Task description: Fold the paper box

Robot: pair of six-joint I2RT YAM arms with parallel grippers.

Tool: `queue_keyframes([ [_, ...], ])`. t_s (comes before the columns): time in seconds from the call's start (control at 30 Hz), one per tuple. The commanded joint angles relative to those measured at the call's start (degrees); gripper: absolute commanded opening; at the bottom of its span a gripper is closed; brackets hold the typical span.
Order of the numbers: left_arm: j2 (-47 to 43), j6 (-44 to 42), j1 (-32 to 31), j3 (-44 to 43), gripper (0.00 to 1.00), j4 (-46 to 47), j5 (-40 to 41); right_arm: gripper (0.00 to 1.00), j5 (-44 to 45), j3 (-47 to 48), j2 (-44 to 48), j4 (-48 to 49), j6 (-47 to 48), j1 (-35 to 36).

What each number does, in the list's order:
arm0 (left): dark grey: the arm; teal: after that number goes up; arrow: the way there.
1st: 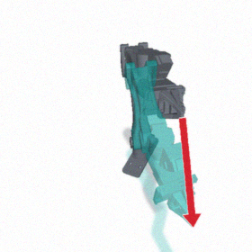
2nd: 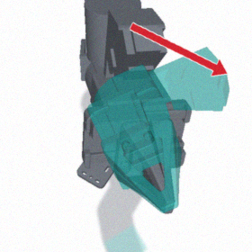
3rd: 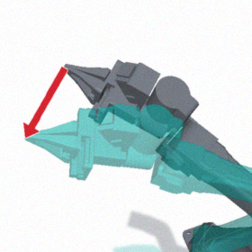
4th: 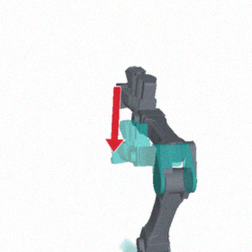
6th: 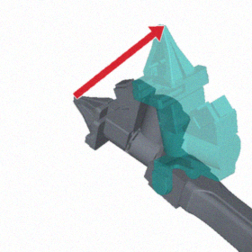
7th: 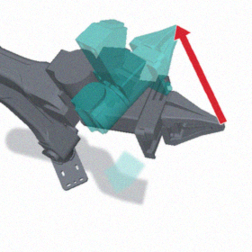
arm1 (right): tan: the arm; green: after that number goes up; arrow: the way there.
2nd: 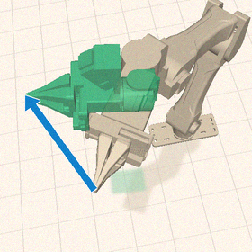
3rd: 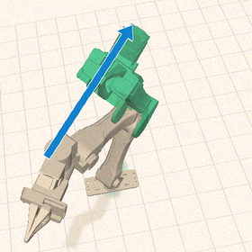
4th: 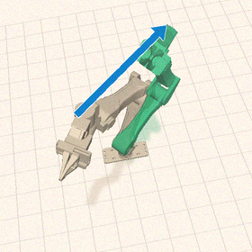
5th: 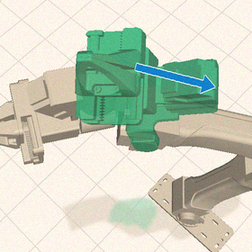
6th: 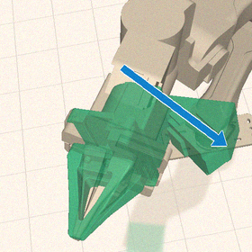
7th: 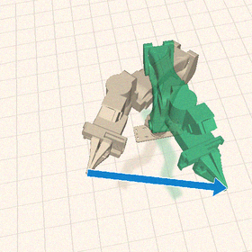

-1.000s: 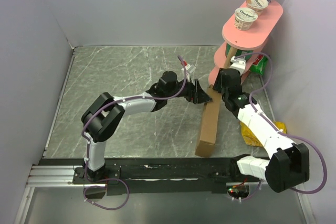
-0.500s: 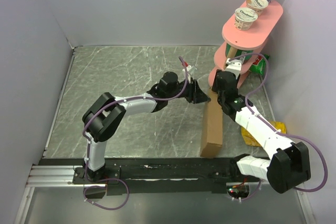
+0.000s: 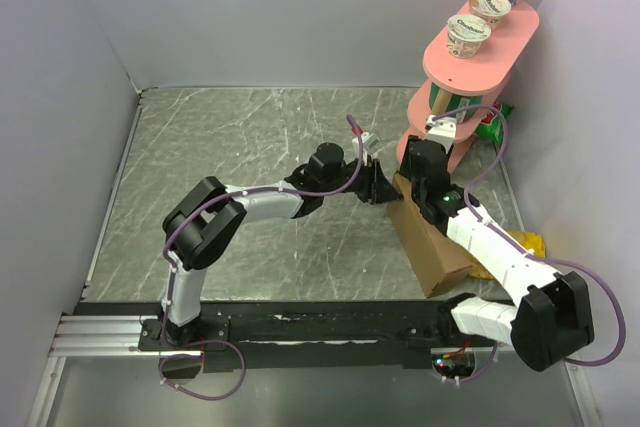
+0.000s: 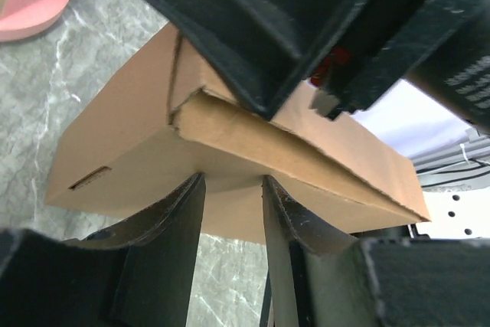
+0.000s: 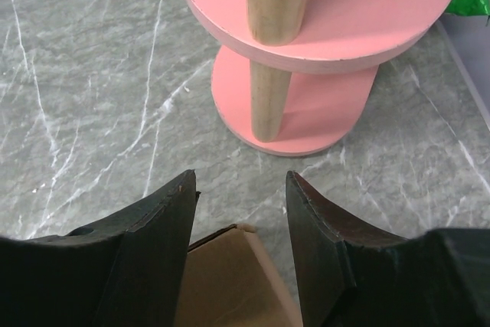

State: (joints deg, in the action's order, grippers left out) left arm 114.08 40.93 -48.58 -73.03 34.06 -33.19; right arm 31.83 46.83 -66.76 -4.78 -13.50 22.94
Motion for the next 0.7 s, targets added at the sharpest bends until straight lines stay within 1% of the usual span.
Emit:
queue_keyframes([
  [0.0, -0.3, -1.7, -0.4, 1.8, 0.43, 1.4, 1.6, 0.57, 0.3, -4.7, 0.9, -10.8, 1.3, 1.5],
  [0.17, -2.7, -1.9, 1.5, 4.0, 0.43, 1.0, 1.7, 0.57, 1.7, -6.9, 2.0, -11.1, 2.2, 2.3],
  [0.3, -4.7, -2.3, 3.7, 5.1, 0.43, -0.1, 1.5, 0.58, 4.4, -8.0, 0.7, -11.2, 4.3, 3.4],
  [0.43, -6.1, -2.9, 6.3, 6.2, 0.43, -0.3, 1.1, 0.58, 4.3, -8.6, -0.9, -10.9, 6.0, 4.2],
  [0.5, -6.8, -3.2, 6.9, 6.4, 0.43, -0.8, 0.9, 0.59, 3.8, -8.4, -2.0, -10.7, 7.5, 4.9],
  [0.67, -8.0, -3.8, 8.5, 6.6, 0.43, -1.7, 0.2, 0.58, 4.8, -5.9, -5.5, -14.6, 9.5, 6.1],
])
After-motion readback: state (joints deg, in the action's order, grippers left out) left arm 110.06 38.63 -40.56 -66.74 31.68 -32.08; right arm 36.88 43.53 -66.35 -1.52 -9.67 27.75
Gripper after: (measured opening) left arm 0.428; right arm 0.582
